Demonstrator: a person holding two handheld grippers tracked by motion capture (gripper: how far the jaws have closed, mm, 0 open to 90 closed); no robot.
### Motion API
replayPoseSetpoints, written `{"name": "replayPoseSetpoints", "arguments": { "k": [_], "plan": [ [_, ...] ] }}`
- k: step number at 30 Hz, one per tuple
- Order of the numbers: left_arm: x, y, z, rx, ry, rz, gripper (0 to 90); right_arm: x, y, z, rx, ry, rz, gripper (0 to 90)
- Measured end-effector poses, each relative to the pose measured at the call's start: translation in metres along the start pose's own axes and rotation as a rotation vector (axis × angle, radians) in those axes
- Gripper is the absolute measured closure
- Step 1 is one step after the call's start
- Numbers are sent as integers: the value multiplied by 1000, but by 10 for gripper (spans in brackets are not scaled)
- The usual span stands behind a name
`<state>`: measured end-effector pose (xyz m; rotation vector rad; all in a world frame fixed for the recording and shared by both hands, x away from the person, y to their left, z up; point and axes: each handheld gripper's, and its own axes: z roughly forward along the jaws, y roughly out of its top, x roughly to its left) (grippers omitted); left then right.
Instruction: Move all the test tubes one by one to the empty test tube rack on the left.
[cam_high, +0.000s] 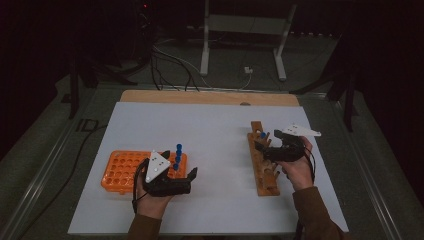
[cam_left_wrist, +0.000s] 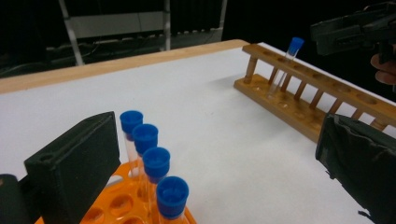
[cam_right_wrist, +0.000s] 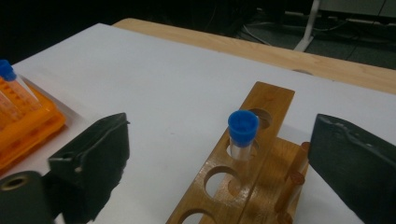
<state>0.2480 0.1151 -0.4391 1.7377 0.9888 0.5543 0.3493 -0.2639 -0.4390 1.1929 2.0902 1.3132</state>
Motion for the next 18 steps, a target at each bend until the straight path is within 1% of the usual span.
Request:
{"name": "replayPoseSetpoints", "arguments": {
  "k": [2,4,7,9,11,14,16,18],
  "plan": [
    [1,-1,0,2,-1,-5,4,-1,1,5,20,-10,-10,139],
    [1,-1,0,1,-1,-3,4,-3,1,10,38,-26,-10,189],
    [1,0,-1,4,2,-7,4,-6,1,16,57,-50,-21,394],
    [2,0,-1,6,-2,-11,4,-7,1,20,70,-60,-28,474],
    [2,-1,-1,9,-1,-8,4,-7,1,23,84,-70,-28,532],
    [2,0,-1,7,-2,-10,4,-8,1,29,104,-84,-29,643],
    [2,0,-2,7,-4,-10,4,-7,0,31,102,-96,-47,707],
    [2,-1,-1,8,-6,-11,5,-7,1,32,98,-108,-48,747]
  ]
}}
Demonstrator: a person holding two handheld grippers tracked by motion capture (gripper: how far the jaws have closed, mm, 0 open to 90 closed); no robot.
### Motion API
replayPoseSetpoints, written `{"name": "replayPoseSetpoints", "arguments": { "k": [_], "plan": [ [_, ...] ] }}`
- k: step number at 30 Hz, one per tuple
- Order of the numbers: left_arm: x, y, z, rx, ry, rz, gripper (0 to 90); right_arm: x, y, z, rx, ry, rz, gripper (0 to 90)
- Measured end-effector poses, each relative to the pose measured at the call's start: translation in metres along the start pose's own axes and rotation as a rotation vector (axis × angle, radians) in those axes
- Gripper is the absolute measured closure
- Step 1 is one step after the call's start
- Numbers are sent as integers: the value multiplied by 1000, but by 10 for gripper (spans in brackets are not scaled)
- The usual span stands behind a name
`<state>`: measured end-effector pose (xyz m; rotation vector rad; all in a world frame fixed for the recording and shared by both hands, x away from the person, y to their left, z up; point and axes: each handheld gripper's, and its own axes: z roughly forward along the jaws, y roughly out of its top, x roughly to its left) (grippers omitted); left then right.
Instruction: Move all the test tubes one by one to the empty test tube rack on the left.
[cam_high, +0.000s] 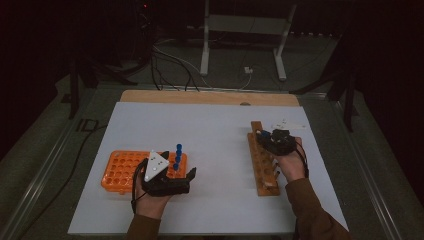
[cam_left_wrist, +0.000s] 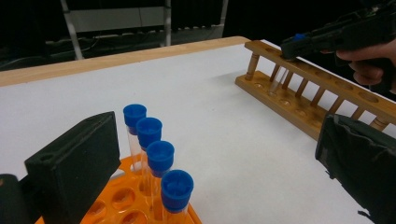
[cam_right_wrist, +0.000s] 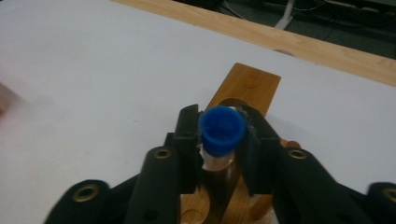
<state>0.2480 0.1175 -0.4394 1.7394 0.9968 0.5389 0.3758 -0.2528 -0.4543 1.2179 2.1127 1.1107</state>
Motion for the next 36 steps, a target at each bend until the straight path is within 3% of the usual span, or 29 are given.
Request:
{"name": "replayPoseSetpoints", "arguments": {
  "k": [12,20,27,36],
  "plan": [
    [-1,0,1,5,-6,-2,5,5,1,2,3,-19,-25,755],
    [-1,-1,2,11,-7,-2,5,5,1,0,13,-16,-4,759],
    [-1,-2,2,16,-6,-5,5,5,5,-12,-28,-12,24,760],
    [-2,-2,3,20,-8,-1,5,4,18,-29,-73,-19,15,760]
  ]
}}
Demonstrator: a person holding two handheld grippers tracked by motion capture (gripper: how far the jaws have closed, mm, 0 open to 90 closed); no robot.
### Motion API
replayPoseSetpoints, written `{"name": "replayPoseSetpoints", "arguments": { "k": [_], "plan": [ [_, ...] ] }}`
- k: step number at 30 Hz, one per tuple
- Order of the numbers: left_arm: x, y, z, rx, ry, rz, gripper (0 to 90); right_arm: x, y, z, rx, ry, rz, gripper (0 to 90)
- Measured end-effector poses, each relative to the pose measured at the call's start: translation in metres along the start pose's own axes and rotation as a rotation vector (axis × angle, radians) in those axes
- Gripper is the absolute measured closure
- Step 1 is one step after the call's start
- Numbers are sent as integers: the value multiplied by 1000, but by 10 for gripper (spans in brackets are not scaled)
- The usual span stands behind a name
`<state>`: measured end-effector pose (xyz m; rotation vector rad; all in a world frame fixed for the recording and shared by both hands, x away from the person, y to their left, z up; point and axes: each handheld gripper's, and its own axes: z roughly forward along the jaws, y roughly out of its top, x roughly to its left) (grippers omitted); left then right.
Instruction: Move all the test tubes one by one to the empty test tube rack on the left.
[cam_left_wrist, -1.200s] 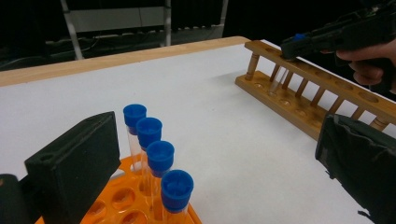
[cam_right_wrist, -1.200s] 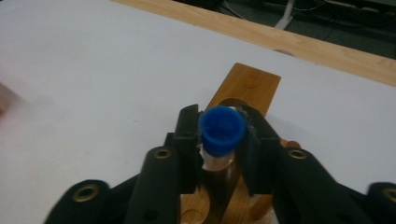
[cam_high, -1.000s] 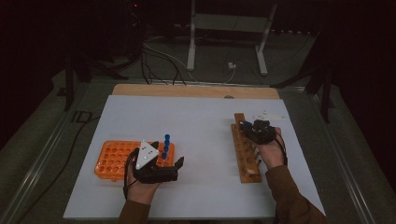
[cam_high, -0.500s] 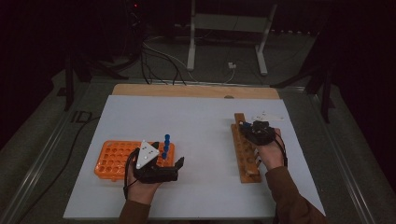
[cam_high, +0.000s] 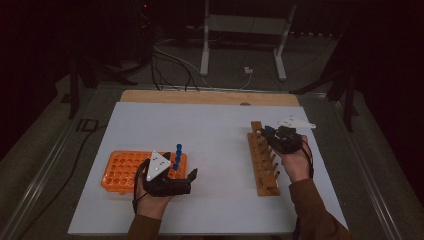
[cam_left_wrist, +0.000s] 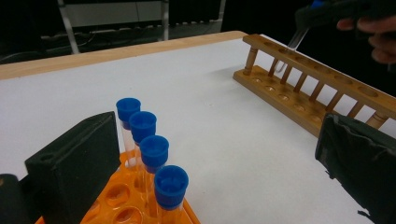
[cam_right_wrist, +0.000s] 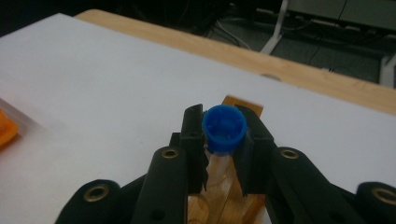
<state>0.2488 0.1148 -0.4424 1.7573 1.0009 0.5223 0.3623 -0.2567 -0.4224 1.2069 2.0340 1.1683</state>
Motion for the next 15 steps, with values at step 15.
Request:
{"name": "replayPoseSetpoints", "arguments": {
  "k": [15],
  "plan": [
    [-5,0,1,-14,3,13,5,12,27,-41,-100,91,-50,760]
  ]
}}
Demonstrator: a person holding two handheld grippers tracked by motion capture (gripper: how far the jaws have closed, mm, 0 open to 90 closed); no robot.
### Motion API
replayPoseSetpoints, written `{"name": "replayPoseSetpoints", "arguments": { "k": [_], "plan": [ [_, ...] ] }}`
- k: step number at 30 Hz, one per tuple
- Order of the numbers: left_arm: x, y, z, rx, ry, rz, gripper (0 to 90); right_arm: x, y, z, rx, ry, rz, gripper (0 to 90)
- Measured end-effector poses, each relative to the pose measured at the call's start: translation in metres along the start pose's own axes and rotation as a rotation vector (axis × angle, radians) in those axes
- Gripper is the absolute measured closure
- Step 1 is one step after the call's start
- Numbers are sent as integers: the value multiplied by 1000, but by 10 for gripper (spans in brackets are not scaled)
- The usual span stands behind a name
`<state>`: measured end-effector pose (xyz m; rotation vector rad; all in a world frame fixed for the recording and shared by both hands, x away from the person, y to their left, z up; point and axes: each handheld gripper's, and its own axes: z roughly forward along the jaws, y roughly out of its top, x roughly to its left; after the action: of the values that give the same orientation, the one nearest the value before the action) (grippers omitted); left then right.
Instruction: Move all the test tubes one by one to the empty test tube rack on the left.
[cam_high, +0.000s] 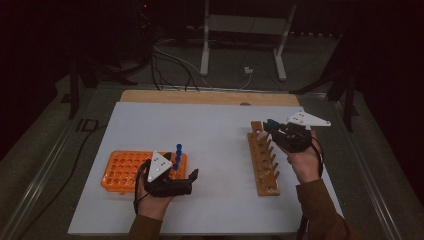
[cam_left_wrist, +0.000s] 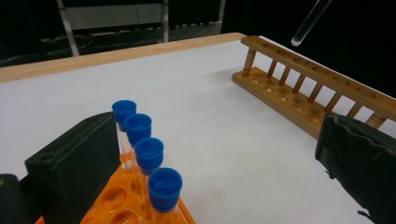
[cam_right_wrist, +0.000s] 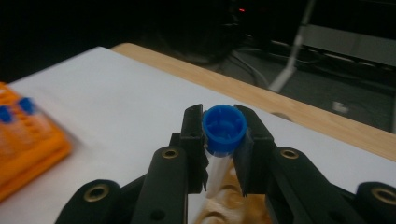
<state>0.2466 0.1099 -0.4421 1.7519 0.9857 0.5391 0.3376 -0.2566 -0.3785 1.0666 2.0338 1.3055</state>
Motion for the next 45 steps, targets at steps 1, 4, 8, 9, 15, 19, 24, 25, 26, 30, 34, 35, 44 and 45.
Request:
{"name": "replayPoseSetpoints", "arguments": {
  "k": [1,4,8,9,15,19,24,25,26,30,34,35,44,45],
  "plan": [
    [-1,0,0,2,1,8,5,3,0,-1,1,14,-6,760],
    [-7,1,1,0,3,29,9,12,-4,-2,8,53,-20,760],
    [-14,4,1,-5,1,59,10,21,-14,1,19,88,-24,760],
    [-15,4,1,-9,0,62,10,23,-17,2,23,96,-20,760],
    [-21,6,1,-18,4,79,10,32,-30,7,40,137,-3,760],
    [-29,7,5,-15,-2,95,11,35,-34,11,57,150,-7,760],
    [-45,11,16,-13,-39,117,28,41,-35,12,60,175,-9,760],
    [-48,13,19,-11,-47,125,30,43,-35,12,61,181,-10,760],
    [-51,14,22,-8,-54,133,30,44,-35,12,62,186,-10,760],
    [-64,17,36,8,-70,159,32,49,-37,13,65,208,-9,760],
    [-74,17,53,36,-73,187,43,54,-37,13,72,230,-14,760],
    [-76,17,57,39,-73,188,46,55,-37,13,69,236,-13,760],
    [-88,16,82,45,-115,183,224,62,-36,10,64,273,-10,760],
    [-88,16,83,45,-117,185,249,63,-36,11,63,280,-9,760]
  ]
}}
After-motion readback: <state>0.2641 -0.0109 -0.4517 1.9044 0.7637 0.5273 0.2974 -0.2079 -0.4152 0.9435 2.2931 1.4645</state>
